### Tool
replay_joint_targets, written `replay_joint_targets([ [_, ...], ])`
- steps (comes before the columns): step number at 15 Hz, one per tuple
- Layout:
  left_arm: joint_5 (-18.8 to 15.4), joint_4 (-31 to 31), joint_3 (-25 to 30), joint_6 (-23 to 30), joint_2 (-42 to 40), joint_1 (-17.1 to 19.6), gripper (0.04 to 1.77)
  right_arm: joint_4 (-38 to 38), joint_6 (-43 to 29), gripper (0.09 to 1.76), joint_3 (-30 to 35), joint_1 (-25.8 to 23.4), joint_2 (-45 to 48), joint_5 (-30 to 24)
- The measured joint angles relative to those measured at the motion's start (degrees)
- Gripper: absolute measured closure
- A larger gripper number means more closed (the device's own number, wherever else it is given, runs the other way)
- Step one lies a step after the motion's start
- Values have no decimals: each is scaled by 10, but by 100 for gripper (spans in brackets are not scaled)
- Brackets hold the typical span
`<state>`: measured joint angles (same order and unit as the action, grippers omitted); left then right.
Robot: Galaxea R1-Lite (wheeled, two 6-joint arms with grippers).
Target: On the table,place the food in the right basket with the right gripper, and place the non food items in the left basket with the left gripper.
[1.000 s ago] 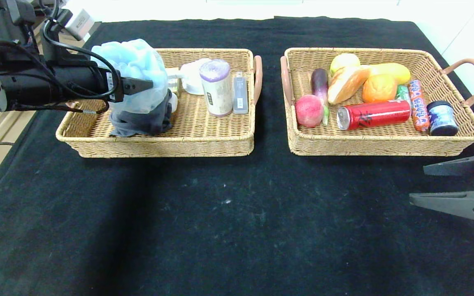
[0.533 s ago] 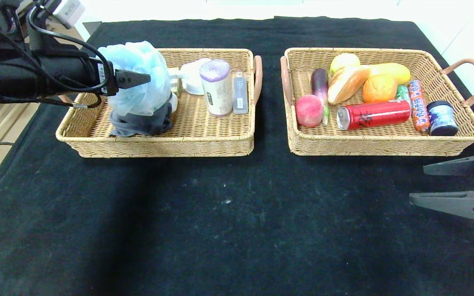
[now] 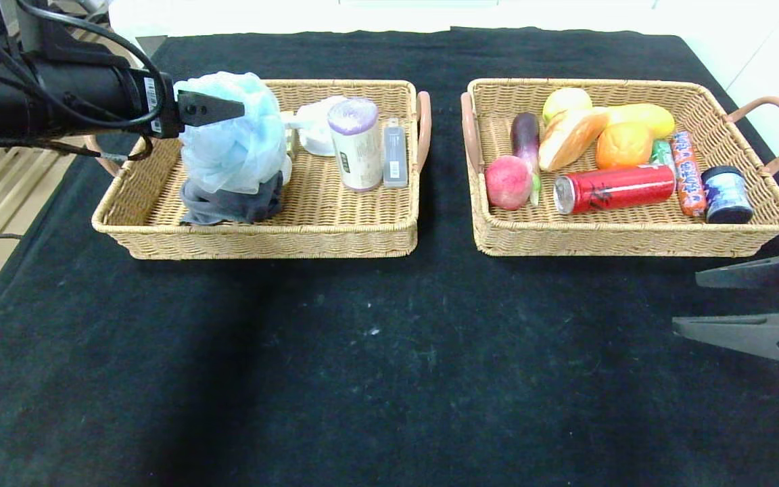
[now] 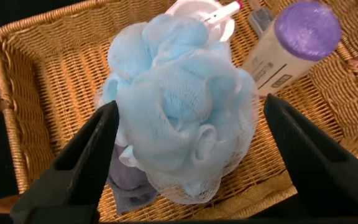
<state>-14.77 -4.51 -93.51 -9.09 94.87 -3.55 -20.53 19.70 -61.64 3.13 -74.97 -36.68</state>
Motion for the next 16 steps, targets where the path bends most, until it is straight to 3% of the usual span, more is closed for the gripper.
replay_joint_targets([
  [7, 8, -59, 6, 0, -42, -25, 11, 12, -11, 14, -1, -5, -4, 6],
  [11, 36, -74, 40, 0, -77, -33, 11, 33, -20, 14, 2, -8, -9, 79],
  [16, 57, -75, 141, -8, -160, -47, 10, 63, -60, 14, 10, -39, -1, 187],
])
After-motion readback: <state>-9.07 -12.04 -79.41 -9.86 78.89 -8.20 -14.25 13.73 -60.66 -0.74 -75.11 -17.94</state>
